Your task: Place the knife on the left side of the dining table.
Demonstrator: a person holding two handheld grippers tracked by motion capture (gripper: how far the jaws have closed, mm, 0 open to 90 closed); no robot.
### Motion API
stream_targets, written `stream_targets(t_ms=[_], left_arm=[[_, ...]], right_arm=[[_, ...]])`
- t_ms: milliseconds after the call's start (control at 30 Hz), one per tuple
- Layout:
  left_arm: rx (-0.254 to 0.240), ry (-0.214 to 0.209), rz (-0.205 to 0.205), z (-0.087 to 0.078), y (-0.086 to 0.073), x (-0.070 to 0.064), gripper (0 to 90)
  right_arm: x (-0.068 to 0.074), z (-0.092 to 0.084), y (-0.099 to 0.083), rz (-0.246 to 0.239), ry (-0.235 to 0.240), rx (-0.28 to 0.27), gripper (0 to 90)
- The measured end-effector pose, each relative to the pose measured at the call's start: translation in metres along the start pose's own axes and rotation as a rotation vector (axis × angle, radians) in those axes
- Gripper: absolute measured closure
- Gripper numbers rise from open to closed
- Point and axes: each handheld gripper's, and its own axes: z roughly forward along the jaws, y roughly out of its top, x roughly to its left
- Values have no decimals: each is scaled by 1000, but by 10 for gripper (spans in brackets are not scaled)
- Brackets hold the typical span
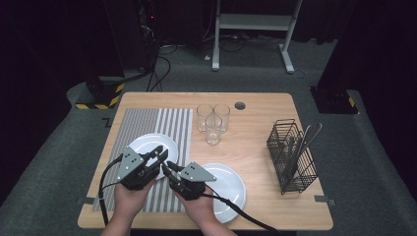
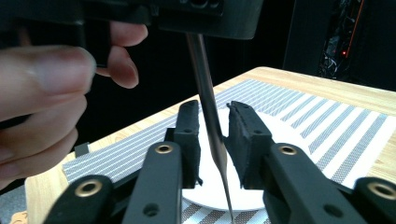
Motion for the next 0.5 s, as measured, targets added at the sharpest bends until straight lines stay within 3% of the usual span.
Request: stream_targets(t_ms=[267, 500], left_arm=[[3, 4, -5, 1, -1, 6, 721], [-6, 12, -20, -1, -4, 12, 717]], right_arm=[[-1, -15, 4, -4, -12, -24, 716], [-15, -29, 5, 9, -63, -37, 717]])
